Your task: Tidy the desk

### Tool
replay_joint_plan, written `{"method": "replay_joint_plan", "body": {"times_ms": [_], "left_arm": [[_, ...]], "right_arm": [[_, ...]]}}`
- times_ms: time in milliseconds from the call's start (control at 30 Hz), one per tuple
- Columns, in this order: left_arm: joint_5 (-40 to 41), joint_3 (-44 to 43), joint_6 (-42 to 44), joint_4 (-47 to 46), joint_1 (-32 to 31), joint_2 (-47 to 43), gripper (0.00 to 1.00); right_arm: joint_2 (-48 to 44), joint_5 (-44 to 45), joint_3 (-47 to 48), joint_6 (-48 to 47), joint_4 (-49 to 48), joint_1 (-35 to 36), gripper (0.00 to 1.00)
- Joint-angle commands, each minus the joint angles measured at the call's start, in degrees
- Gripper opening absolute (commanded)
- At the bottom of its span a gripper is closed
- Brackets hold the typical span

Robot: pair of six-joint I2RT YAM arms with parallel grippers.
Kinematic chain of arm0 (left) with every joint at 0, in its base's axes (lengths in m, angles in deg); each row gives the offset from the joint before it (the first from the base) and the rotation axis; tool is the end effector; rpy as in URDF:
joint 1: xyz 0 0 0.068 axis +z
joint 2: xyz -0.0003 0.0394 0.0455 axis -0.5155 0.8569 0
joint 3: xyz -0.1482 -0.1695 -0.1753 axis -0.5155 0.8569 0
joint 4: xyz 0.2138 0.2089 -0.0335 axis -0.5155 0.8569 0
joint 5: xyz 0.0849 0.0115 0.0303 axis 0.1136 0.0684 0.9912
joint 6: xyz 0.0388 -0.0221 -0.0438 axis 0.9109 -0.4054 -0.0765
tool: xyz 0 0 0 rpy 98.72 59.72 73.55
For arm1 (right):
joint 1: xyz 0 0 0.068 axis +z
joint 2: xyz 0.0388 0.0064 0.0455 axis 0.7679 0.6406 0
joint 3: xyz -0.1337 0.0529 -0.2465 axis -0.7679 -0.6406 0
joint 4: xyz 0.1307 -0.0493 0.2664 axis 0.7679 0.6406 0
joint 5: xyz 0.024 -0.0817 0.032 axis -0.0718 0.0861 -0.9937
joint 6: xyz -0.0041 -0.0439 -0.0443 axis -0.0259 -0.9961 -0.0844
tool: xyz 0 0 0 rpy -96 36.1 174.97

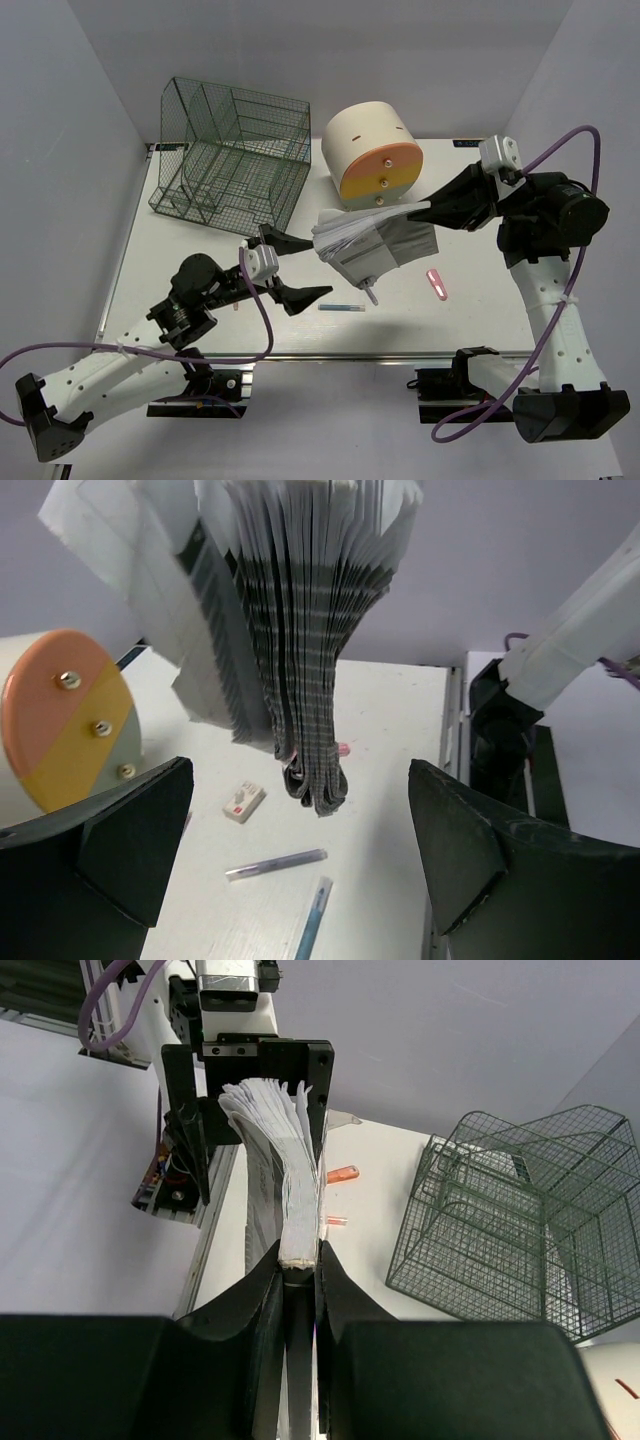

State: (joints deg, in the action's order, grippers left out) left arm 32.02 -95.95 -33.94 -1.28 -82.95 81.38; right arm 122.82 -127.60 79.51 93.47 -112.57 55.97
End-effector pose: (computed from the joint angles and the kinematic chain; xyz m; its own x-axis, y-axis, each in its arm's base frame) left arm 0.1219 -0.1856 0.3568 0.1266 -0.1019 -0.9867 0.9577 0.2716 0.0948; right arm 0.1818 0.0662 0.5321 0.3178 0.0755 -0.9451 -0.9453 -0.0515 -0.3220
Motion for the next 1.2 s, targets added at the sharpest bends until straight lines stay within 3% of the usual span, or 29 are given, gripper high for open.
{"method": "replay_joint_plan", "body": {"times_ms": [0,267,433,700,867,1000,1067,1167], "left_arm": [[4.74,0.66,2.29,3.00,0.15,-1.94,0.98],[13.18,4.52,1.32,-4.11,0.15,-2.74,0.98],[8.27,3.92,0.44,-10.00,0.15,2.52,0.98],[-2.54,-0.82,-0.96,-10.01,0.15,8.96,0.98],[-2.20,-0.30,-1.05,-7.20,0.15,5.98,0.98],[-0.70,1.37,-0.97,-6.41,0.15,2.20,0.98],[-1.14,1.02,-0.97,-5.70,0.15,1.75,0.98],[-2.98,-0.38,-0.70,-3.95,0.15,2.62,0.98]], "right_arm": [[-0.09,-10.31,1.70,-1.88,-2.00,0.35,0.00],[-0.79,-10.22,-0.06,-1.16,-3.76,0.96,0.00],[-0.71,-9.96,-0.85,-0.81,-4.46,0.97,0.00],[0.00,-9.78,-2.43,4.28,-10.69,1.14,0.00],[1.84,-9.96,-3.75,14.37,-25.79,0.88,0.00],[4.91,-10.14,-2.87,30.78,-41.62,1.14,0.00],[6.41,-10.22,-2.08,34.33,-47.67,1.23,0.00],[7.29,-9.87,-1.90,37.50,-50.42,1.14,0.00]]}}
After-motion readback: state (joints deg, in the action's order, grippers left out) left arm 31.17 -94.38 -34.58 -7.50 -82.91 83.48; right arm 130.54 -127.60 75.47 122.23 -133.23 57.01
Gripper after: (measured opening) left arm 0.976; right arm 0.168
